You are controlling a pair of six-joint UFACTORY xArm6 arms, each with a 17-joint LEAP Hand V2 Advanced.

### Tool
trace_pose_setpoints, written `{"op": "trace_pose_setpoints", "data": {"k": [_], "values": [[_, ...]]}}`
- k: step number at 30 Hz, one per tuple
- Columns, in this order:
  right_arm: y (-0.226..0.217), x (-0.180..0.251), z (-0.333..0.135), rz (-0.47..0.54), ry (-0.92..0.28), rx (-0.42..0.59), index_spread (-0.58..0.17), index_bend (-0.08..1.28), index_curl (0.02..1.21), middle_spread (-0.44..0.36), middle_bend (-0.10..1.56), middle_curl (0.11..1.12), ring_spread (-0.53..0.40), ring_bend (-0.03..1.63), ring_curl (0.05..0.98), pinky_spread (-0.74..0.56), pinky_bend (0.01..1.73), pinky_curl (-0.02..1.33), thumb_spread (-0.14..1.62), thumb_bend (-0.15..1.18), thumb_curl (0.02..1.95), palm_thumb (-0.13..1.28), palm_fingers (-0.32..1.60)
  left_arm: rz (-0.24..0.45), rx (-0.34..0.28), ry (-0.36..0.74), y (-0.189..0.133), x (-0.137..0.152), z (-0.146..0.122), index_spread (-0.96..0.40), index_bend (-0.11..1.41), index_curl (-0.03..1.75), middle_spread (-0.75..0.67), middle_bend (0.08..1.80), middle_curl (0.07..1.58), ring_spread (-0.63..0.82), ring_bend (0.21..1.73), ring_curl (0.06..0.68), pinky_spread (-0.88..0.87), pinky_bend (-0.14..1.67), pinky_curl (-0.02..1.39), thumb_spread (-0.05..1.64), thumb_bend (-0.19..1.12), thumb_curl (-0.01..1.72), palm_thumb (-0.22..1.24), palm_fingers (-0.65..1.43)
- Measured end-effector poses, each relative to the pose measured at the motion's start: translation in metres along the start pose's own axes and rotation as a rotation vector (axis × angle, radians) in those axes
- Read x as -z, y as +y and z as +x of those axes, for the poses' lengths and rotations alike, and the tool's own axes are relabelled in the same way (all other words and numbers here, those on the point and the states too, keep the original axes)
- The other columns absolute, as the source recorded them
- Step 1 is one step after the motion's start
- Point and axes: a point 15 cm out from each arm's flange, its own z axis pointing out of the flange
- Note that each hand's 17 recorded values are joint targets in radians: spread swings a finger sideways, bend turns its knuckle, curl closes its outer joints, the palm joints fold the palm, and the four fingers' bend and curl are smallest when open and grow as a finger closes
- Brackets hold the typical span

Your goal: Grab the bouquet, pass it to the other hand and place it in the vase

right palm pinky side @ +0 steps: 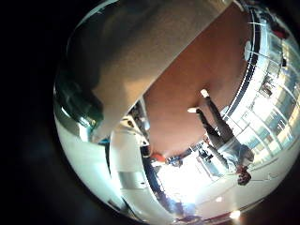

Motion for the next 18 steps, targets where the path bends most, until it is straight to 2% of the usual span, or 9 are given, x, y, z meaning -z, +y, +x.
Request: {"op": "trace_pose_setpoints", "data": {"k": [4,8,12,18], "values": [[-0.006,0.016,0.002,0.059,0.030,-0.009,-0.501,0.73,0.89,-0.287,0.97,0.90,-0.257,1.25,0.578,-0.31,1.37,0.36,1.01,0.03,0.46,0.94,1.23,0.003,-0.001,0.002,-0.001,0.001,0.001,-0.01,0.19,0.38,0.36,0.19,0.32,0.54,0.44,0.196,0.53,0.19,0.28,1.15,-0.02,0.32,0.35,0.15],[-0.021,0.055,0.009,0.231,0.063,-0.027,-0.468,0.89,0.98,-0.267,1.10,0.95,-0.244,1.32,0.625,-0.26,1.43,0.42,0.97,0.07,0.53,1.07,1.20,0.001,-0.013,-0.002,0.000,0.001,0.001,-0.01,0.19,0.39,0.36,0.19,0.32,0.54,0.43,0.195,0.53,0.19,0.28,1.15,-0.02,0.32,0.35,0.15],[-0.016,0.104,0.016,0.394,0.096,-0.023,-0.427,0.98,1.02,-0.239,1.18,0.97,-0.229,1.37,0.658,-0.22,1.46,0.46,0.93,0.09,0.60,1.14,1.18,0.003,-0.013,0.006,0.006,0.001,0.000,-0.01,0.19,0.39,0.36,0.19,0.32,0.54,0.43,0.195,0.53,0.19,0.28,1.15,-0.02,0.32,0.35,0.15],[0.007,0.174,0.028,0.591,0.116,-0.005,-0.371,1.05,1.03,-0.203,1.25,0.96,-0.210,1.40,0.685,-0.19,1.46,0.50,0.90,0.08,0.68,1.17,1.16,0.029,-0.018,-0.003,0.004,0.011,0.002,-0.01,0.19,0.39,0.36,0.19,0.32,0.54,0.43,0.195,0.53,0.19,0.27,1.15,-0.02,0.32,0.35,0.16]]}}
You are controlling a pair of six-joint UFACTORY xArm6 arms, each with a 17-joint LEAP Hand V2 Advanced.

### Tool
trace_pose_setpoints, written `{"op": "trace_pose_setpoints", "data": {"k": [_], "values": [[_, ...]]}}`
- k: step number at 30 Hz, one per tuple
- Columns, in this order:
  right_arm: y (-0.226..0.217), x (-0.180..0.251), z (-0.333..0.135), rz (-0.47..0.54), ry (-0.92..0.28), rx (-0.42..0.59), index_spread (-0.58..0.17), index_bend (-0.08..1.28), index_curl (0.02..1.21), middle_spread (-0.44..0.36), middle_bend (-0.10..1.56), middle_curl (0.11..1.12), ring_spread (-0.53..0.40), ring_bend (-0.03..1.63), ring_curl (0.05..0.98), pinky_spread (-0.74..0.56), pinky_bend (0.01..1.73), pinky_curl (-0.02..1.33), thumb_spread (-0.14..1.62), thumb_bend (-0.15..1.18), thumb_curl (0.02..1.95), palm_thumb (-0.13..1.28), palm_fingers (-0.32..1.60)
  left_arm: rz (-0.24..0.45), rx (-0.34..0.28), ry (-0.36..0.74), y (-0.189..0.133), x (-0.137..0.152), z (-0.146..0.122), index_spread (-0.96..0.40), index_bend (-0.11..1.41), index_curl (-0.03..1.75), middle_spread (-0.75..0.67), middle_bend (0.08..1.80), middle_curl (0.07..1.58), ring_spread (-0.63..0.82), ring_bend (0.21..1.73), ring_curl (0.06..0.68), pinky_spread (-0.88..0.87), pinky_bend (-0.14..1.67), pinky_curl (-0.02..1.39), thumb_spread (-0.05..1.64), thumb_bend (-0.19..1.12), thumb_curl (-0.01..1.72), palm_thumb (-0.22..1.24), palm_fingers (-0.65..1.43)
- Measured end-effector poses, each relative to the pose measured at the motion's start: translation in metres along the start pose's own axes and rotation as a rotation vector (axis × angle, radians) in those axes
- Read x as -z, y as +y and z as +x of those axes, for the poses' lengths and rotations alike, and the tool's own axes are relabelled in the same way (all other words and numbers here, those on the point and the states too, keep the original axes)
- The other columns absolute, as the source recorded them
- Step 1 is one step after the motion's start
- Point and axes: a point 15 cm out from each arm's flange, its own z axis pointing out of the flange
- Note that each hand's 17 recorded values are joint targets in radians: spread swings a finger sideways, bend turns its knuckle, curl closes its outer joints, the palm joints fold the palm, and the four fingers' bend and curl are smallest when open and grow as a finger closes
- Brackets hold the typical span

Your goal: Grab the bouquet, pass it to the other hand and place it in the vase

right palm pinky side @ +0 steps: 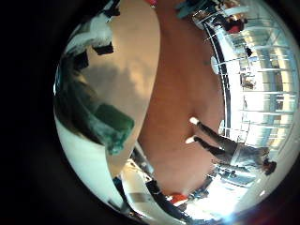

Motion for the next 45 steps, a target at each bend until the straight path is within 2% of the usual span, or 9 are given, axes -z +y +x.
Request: {"op": "trace_pose_setpoints", "data": {"k": [5,9,13,19,26,31,37,45], "values": [[-0.017,0.075,0.026,0.161,0.005,-0.020,-0.331,1.08,1.02,-0.181,1.27,0.94,-0.199,1.42,0.694,-0.18,1.45,0.53,0.87,0.06,0.74,1.15,1.16,0.032,0.002,-0.003,-0.011,0.007,0.001,-0.01,0.19,0.39,0.35,0.19,0.32,0.53,0.43,0.195,0.52,0.18,0.27,1.15,-0.02,0.32,0.35,0.18],[-0.022,0.110,0.013,0.247,-0.080,-0.001,-0.307,1.10,1.01,-0.168,1.29,0.93,-0.193,1.43,0.696,-0.18,1.42,0.55,0.86,0.04,0.79,1.14,1.16,0.098,0.017,0.019,-0.024,0.017,0.002,-0.02,0.20,0.40,0.33,0.19,0.32,0.51,0.44,0.197,0.51,0.18,0.27,1.15,-0.02,0.31,0.35,0.22],[-0.032,0.139,-0.002,0.330,-0.227,0.017,-0.286,1.12,1.00,-0.158,1.30,0.91,-0.189,1.43,0.697,-0.18,1.41,0.57,0.85,0.03,0.83,1.13,1.16,0.158,0.029,0.079,-0.038,0.033,0.006,-0.02,0.20,0.40,0.30,0.20,0.33,0.50,0.44,0.196,0.49,0.18,0.26,1.14,-0.02,0.32,0.36,0.25],[-0.047,0.165,-0.019,0.434,-0.531,-0.019,-0.263,1.14,0.98,-0.149,1.32,0.89,-0.182,1.45,0.693,-0.18,1.39,0.60,0.84,0.01,0.89,1.12,1.16,0.257,0.043,0.198,-0.059,0.063,0.015,-0.01,0.19,0.41,0.27,0.21,0.34,0.48,0.45,0.196,0.47,0.18,0.25,1.14,-0.02,0.32,0.36,0.29],[-0.053,0.163,-0.055,0.359,-0.903,-0.027,-0.245,1.16,0.95,-0.143,1.33,0.87,-0.179,1.46,0.689,-0.19,1.37,0.64,0.84,0.00,0.95,1.12,1.15,0.331,0.051,0.359,-0.080,0.080,0.025,0.00,0.19,0.41,0.26,0.20,0.35,0.46,0.46,0.194,0.46,0.18,0.25,1.14,-0.02,0.32,0.36,0.31],[-0.045,0.162,-0.082,0.263,-1.121,0.017,-0.237,1.17,0.94,-0.140,1.34,0.86,-0.179,1.46,0.687,-0.19,1.35,0.66,0.85,-0.01,0.98,1.11,1.15,0.389,0.029,0.476,-0.093,0.093,0.036,0.04,0.15,0.39,0.27,0.20,0.36,0.46,0.48,0.197,0.46,0.20,0.26,1.14,-0.02,0.32,0.36,0.28],[-0.023,0.175,-0.113,0.124,-1.423,0.116,-0.229,1.18,0.93,-0.138,1.35,0.85,-0.179,1.46,0.684,-0.19,1.34,0.69,0.85,0.00,1.02,1.11,1.15,0.452,-0.003,0.630,-0.113,0.112,0.048,0.10,0.13,0.35,0.32,0.20,0.36,0.47,0.52,0.206,0.46,0.23,0.28,1.08,-0.03,0.33,0.31,0.22],[0.000,0.181,-0.139,0.035,-1.552,0.221,-0.222,1.20,0.91,-0.136,1.36,0.84,-0.178,1.47,0.682,-0.19,1.32,0.73,0.86,-0.01,1.06,1.11,1.14,0.516,-0.041,0.930,-0.140,0.144,0.067,0.14,0.15,0.31,0.35,0.21,0.36,0.48,0.56,0.211,0.46,0.26,0.30,1.03,-0.03,0.34,0.30,0.18]]}}
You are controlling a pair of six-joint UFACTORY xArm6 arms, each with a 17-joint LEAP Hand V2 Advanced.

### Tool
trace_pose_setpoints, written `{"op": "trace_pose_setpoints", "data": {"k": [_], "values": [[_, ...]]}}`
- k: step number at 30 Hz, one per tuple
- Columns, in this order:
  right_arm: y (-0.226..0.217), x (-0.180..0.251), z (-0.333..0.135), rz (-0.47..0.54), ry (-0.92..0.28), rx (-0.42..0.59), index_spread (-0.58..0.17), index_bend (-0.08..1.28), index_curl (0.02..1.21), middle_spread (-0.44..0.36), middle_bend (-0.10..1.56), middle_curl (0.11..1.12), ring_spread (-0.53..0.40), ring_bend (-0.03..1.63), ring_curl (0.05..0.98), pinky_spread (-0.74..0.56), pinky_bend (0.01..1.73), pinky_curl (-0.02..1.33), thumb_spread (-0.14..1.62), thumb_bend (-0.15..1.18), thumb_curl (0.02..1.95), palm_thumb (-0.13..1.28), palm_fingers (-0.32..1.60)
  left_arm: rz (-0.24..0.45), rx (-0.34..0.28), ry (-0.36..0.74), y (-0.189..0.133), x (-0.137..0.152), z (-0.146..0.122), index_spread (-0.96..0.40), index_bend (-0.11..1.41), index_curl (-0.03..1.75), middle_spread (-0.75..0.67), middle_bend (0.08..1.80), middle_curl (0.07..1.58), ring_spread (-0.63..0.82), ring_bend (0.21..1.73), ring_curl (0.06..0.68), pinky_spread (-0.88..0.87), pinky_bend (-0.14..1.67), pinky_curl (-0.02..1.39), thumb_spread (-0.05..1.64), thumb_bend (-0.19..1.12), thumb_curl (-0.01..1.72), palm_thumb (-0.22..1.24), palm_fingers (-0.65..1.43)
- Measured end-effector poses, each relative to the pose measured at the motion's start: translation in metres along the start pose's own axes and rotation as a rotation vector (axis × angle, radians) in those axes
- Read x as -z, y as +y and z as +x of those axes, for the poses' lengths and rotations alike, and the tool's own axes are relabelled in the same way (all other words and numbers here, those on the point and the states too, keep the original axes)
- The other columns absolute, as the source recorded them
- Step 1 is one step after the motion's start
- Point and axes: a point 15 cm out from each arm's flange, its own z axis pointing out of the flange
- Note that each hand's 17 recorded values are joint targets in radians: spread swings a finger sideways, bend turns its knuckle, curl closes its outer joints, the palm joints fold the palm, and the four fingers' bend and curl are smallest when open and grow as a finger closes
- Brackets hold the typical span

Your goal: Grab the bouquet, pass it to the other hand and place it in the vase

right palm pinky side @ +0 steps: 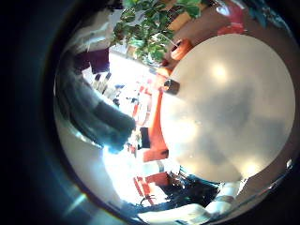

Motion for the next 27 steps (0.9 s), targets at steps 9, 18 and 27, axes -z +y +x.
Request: {"op": "trace_pose_setpoints", "data": {"k": [9,18,27], "values": [[0.022,-0.035,0.003,-0.124,-0.030,-0.002,-0.217,1.21,0.90,-0.135,1.37,0.83,-0.179,1.48,0.681,-0.20,1.29,0.78,0.86,-0.01,1.09,1.10,1.14,0.018,-0.026,0.184,-0.015,-0.005,0.028,0.16,0.18,0.31,0.37,0.19,0.36,0.49,0.56,0.206,0.47,0.27,0.31,0.98,-0.03,0.35,0.30,0.15],[0.036,-0.062,-0.003,-0.220,-0.031,0.011,-0.215,1.21,0.89,-0.134,1.38,0.82,-0.178,1.48,0.680,-0.20,1.27,0.81,0.86,-0.01,1.11,1.10,1.14,-0.078,-0.004,0.248,-0.009,-0.021,0.050,0.16,0.18,0.32,0.36,0.23,0.37,0.49,0.54,0.193,0.48,0.23,0.31,0.96,-0.03,0.36,0.33,0.18],[0.049,-0.084,0.002,-0.318,0.034,0.025,-0.217,1.21,0.88,-0.133,1.38,0.81,-0.180,1.48,0.678,-0.19,1.26,0.85,0.86,-0.01,1.14,1.11,1.13,-0.216,0.033,0.296,-0.001,-0.042,0.058,0.10,0.19,0.35,0.17,0.50,0.46,0.43,0.53,0.177,0.43,0.16,0.28,0.94,-0.02,0.37,0.38,0.41]]}}
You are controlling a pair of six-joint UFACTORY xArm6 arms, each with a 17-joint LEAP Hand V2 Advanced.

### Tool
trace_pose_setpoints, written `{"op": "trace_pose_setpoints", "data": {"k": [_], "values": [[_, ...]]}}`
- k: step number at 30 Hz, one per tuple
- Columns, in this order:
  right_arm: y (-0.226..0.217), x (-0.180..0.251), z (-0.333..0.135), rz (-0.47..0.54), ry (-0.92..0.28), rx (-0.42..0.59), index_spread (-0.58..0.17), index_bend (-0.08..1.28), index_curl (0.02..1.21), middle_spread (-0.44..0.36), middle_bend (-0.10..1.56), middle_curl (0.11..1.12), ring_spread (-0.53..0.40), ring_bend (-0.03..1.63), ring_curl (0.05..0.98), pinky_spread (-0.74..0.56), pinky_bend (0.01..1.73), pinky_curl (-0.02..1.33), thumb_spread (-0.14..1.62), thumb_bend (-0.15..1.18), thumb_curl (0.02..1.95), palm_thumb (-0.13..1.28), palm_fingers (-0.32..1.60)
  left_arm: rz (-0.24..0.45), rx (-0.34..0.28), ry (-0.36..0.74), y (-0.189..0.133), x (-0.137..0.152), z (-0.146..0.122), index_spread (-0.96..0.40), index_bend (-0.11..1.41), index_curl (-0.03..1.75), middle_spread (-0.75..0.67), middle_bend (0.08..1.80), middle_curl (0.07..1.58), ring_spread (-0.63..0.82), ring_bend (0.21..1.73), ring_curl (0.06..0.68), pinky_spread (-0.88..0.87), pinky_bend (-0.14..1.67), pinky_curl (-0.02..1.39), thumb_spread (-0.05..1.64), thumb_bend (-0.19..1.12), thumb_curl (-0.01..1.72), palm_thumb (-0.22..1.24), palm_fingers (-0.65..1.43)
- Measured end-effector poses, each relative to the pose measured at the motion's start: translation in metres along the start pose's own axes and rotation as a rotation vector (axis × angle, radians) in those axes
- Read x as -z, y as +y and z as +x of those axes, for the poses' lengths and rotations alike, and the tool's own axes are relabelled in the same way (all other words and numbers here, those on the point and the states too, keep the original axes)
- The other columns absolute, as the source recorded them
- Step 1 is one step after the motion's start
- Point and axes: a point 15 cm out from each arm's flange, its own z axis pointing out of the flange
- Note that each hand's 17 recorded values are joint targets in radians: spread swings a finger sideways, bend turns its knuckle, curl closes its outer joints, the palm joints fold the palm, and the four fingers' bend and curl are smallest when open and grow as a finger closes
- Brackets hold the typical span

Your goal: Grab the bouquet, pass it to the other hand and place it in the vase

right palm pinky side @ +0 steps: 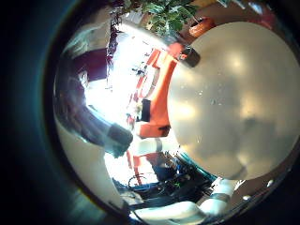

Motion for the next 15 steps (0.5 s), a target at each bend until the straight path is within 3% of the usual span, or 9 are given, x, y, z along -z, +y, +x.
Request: {"op": "trace_pose_setpoints", "data": {"k": [2,4,5,7,11,15], "values": [[-0.002,0.000,0.015,0.001,0.062,-0.010,-0.217,1.21,0.88,-0.132,1.38,0.81,-0.180,1.48,0.679,-0.19,1.26,0.86,0.86,-0.01,1.14,1.11,1.13,-0.034,0.010,0.019,0.002,-0.004,0.002,0.05,0.19,0.36,0.08,0.62,0.51,0.27,0.60,0.189,0.31,0.19,0.28,0.94,-0.01,0.38,0.42,0.58],[-0.006,0.003,0.031,0.013,0.139,-0.015,-0.217,1.22,0.88,-0.132,1.39,0.81,-0.181,1.48,0.679,-0.19,1.25,0.87,0.86,-0.01,1.14,1.10,1.13,-0.066,0.016,0.044,0.006,-0.006,0.006,-0.01,0.17,0.36,-0.02,0.72,0.56,0.06,0.71,0.216,0.11,0.35,0.32,0.94,0.00,0.39,0.50,0.86],[-0.007,0.004,0.041,0.018,0.183,-0.019,-0.217,1.22,0.88,-0.132,1.39,0.81,-0.181,1.48,0.679,-0.19,1.25,0.87,0.86,-0.01,1.14,1.10,1.13,-0.068,0.020,0.059,0.005,-0.006,0.009,-0.05,0.17,0.37,-0.07,0.74,0.58,-0.06,0.83,0.251,0.03,0.46,0.35,0.95,0.04,0.41,0.59,1.06],[-0.008,0.009,0.054,0.027,0.248,-0.021,-0.217,1.22,0.88,-0.132,1.39,0.81,-0.181,1.48,0.680,-0.20,1.25,0.88,0.86,-0.01,1.15,1.10,1.13,-0.061,0.030,0.092,0.002,-0.006,0.014,-0.12,0.20,0.39,-0.15,0.76,0.65,-0.21,1.07,0.349,-0.10,0.71,0.45,0.94,0.11,0.46,0.78,1.25],[-0.012,0.013,0.059,0.049,0.276,-0.033,-0.218,1.22,0.88,-0.133,1.39,0.81,-0.183,1.47,0.682,-0.20,1.25,0.90,0.86,-0.03,1.14,1.05,1.12,-0.003,0.048,0.157,-0.008,0.000,0.013,-0.28,0.45,0.52,-0.28,0.87,0.78,-0.33,1.33,0.475,-0.26,1.02,0.62,0.93,0.20,0.55,0.99,1.22],[-0.018,0.022,0.066,0.091,0.292,-0.046,-0.231,1.14,0.87,-0.142,1.33,0.79,-0.192,1.44,0.667,-0.23,1.23,0.87,0.91,-0.07,1.04,0.83,1.05,0.042,0.020,0.208,-0.013,0.003,0.017,-0.42,0.67,0.66,-0.37,0.99,0.86,-0.38,1.44,0.539,-0.35,1.18,0.74,0.96,0.25,0.62,1.07,1.11]]}}
